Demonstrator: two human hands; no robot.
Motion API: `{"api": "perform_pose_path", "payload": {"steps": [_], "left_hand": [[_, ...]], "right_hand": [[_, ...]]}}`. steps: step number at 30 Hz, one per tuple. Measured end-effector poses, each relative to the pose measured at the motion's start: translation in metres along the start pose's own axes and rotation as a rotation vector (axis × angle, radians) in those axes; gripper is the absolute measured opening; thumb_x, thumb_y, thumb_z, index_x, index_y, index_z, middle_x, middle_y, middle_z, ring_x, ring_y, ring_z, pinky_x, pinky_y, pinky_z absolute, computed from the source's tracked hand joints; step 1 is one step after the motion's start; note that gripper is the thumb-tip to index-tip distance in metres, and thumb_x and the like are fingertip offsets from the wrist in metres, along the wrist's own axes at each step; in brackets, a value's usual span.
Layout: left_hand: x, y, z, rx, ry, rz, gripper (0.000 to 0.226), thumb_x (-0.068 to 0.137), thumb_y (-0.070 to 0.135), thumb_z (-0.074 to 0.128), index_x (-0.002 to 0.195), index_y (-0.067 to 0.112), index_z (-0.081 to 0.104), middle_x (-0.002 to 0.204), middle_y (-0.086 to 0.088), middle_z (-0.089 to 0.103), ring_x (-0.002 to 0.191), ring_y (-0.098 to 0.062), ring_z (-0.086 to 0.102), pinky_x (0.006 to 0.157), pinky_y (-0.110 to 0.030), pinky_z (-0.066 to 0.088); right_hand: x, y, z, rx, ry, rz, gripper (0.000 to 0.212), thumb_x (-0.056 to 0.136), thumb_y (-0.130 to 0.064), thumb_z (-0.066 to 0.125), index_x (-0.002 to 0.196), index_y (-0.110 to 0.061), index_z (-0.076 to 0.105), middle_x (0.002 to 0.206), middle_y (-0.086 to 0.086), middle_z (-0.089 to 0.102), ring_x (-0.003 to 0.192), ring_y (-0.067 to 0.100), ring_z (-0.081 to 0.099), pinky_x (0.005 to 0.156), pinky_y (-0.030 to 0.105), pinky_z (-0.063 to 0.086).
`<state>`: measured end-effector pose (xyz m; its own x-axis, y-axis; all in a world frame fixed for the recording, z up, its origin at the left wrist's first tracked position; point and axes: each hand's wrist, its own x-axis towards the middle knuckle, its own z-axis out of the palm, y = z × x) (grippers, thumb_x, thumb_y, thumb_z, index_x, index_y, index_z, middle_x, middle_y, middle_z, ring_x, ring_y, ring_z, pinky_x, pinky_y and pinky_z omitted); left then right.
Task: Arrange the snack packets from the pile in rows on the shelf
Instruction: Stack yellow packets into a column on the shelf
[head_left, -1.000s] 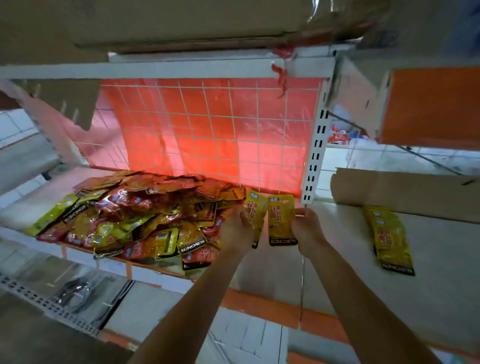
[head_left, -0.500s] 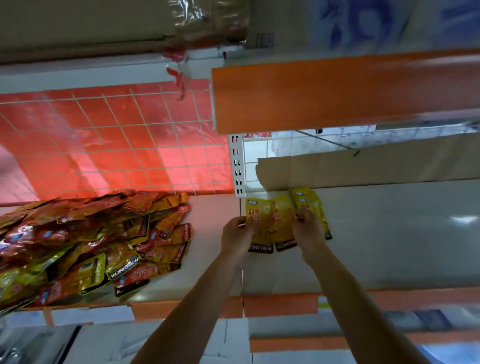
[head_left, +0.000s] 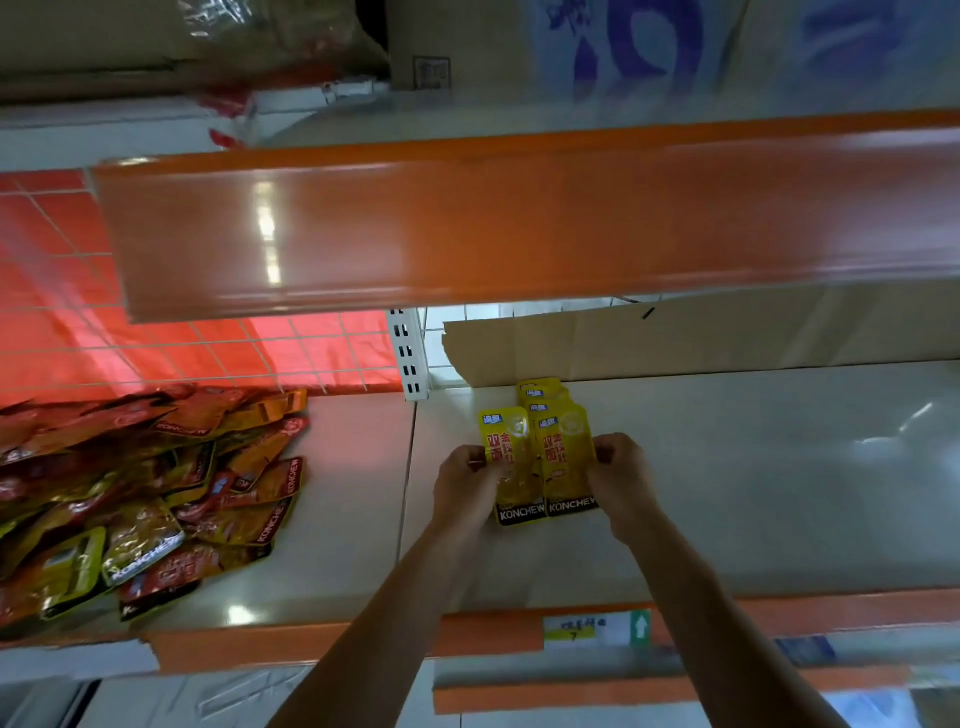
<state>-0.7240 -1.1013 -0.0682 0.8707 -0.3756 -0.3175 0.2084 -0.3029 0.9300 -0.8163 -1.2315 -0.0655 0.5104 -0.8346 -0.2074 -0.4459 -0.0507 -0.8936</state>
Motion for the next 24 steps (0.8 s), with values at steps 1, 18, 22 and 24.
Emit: {"api": "perform_pose_path", "payload": {"steps": [1, 18, 22, 24], "left_hand": [[0.0003, -0.0012, 0.0009, 0.007, 0.011, -0.002, 0.014, 0.080, 0.019, 0.069, 0.093, 0.018, 0.065, 0.090, 0.000, 0.071, 0.089, -0.021, 0.068, 0.085, -0.044, 0.055], [0.0005, -0.0003, 0.0039, -0.001, 0.172, 0.017, 0.012, 0.088, 0.028, 0.063, 0.094, 0.019, 0.067, 0.090, 0.000, 0.072, 0.090, -0.017, 0.066, 0.080, -0.034, 0.050], [-0.0041, 0.0006, 0.0086, 0.045, 0.116, 0.030, 0.010, 0.091, 0.025, 0.059, 0.090, 0.021, 0.068, 0.085, 0.003, 0.072, 0.086, -0.017, 0.067, 0.079, -0.035, 0.051], [-0.0060, 0.0006, 0.0104, 0.089, 0.079, 0.057, 0.011, 0.092, 0.024, 0.057, 0.089, 0.021, 0.068, 0.083, 0.005, 0.070, 0.083, -0.013, 0.066, 0.077, -0.032, 0.050]], "right_hand": [[-0.0014, -0.0004, -0.0013, -0.005, -0.002, 0.008, 0.013, 0.081, -0.006, 0.055, 0.086, -0.015, 0.062, 0.080, 0.001, 0.066, 0.076, 0.020, 0.062, 0.063, 0.032, 0.050], [0.0072, -0.0003, 0.0022, -0.285, 0.030, -0.070, 0.015, 0.087, -0.016, 0.055, 0.098, -0.010, 0.062, 0.096, 0.008, 0.066, 0.088, 0.025, 0.058, 0.070, 0.031, 0.046], [0.0075, 0.0001, 0.0001, -0.375, 0.036, -0.093, 0.015, 0.089, -0.023, 0.057, 0.091, -0.010, 0.063, 0.095, 0.009, 0.066, 0.078, 0.021, 0.050, 0.066, 0.027, 0.038], [0.0075, -0.0003, -0.0023, -0.390, 0.023, -0.088, 0.016, 0.087, -0.025, 0.059, 0.092, -0.012, 0.066, 0.095, 0.009, 0.068, 0.079, 0.022, 0.053, 0.066, 0.026, 0.038]]}}
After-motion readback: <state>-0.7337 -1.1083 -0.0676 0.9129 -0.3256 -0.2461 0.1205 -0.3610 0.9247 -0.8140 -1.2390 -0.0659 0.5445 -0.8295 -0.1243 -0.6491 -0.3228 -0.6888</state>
